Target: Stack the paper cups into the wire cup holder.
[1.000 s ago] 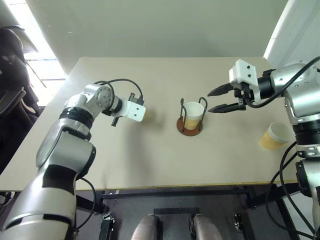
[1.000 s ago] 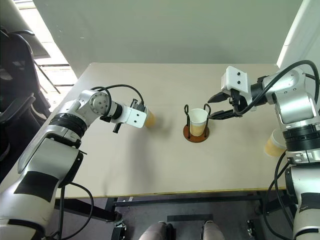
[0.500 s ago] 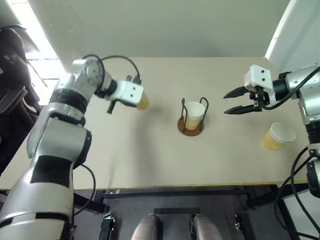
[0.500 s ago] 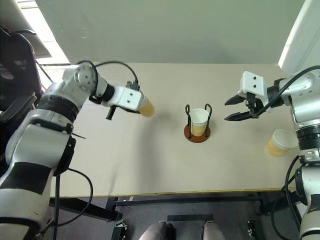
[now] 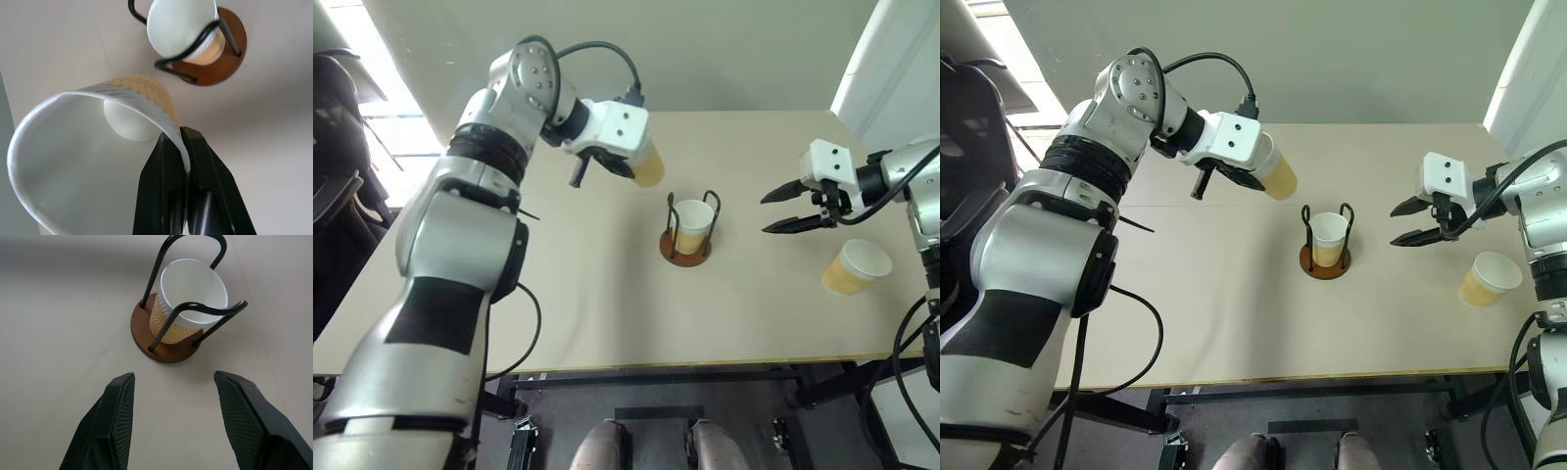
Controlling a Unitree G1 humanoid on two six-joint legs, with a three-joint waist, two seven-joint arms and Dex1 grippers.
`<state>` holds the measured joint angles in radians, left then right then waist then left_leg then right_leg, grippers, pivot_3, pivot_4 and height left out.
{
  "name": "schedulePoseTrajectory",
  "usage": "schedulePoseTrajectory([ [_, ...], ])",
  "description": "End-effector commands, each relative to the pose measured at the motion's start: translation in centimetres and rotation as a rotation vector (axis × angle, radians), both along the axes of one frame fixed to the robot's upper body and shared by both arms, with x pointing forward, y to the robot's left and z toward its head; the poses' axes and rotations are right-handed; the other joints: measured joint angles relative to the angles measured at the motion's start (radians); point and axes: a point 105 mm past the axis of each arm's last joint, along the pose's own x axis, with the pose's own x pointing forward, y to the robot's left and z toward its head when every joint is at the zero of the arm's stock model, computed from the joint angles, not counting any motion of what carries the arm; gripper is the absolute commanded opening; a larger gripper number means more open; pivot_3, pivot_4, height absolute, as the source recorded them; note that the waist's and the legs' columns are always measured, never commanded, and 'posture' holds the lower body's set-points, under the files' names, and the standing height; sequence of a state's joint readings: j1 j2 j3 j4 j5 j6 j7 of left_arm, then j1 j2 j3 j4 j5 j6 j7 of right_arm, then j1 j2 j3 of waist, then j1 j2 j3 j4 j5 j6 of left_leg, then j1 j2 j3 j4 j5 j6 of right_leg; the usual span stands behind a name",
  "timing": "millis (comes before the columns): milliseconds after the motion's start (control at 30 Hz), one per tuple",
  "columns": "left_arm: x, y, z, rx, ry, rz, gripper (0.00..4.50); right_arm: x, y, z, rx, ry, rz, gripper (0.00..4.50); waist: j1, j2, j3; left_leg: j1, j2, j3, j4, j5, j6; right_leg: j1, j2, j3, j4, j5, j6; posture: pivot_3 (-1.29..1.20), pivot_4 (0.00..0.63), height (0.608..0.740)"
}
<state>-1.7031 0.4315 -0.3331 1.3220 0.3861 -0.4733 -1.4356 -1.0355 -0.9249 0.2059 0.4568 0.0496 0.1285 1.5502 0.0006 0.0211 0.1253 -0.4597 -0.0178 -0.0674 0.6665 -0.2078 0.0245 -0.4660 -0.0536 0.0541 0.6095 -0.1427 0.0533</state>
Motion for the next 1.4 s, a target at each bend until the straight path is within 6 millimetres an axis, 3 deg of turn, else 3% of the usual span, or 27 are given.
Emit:
schedulePoseTrajectory([
  [33,-0.6,-2.0,3.0,-0.014,-0.092,-0.042,0.02,-0.5,-0.4,1.0,-0.020,-0.034,0.003,2.62,0.002,0.000,0.000,0.000,0.000,0.001,0.000,0.000,0.000,0.000,0.001,-0.001,0.000,0.000,0.000,0.00,0.150,0.740],
  [233,-1.0,-4.8,4.3,-0.072,-0.143,-0.091,0.02,-0.5,-0.3,0.9,-0.029,-0.028,0.007,2.62,0.002,0.000,0.000,0.000,-0.001,0.002,0.001,-0.002,0.003,0.001,-0.001,0.001,0.000,-0.001,0.002,0.00,0.150,0.740],
  [633,-1.0,-7.1,0.8,-0.017,-0.100,-0.152,0.02,-0.9,0.0,0.4,-0.028,-0.007,0.012,2.62,0.005,0.000,0.000,0.000,0.000,0.003,0.004,-0.002,0.003,0.002,-0.001,0.001,0.000,0.003,0.008,0.00,0.150,0.740],
  [1100,-1.1,-8.1,-0.7,0.037,-0.108,-0.186,0.02,-1.1,0.3,0.4,-0.021,-0.008,0.011,2.62,0.007,0.000,0.000,0.000,-0.001,0.004,0.010,-0.004,0.006,0.004,-0.001,0.001,0.000,0.003,0.008,0.00,0.150,0.740],
  [1400,-0.7,-7.3,-2.4,0.130,-0.111,-0.185,0.02,-1.1,0.4,0.4,-0.014,-0.011,0.008,2.62,0.007,0.000,0.000,0.001,-0.001,0.004,0.012,-0.004,0.007,0.005,-0.001,0.001,0.000,0.003,0.009,0.00,0.150,0.740],
])
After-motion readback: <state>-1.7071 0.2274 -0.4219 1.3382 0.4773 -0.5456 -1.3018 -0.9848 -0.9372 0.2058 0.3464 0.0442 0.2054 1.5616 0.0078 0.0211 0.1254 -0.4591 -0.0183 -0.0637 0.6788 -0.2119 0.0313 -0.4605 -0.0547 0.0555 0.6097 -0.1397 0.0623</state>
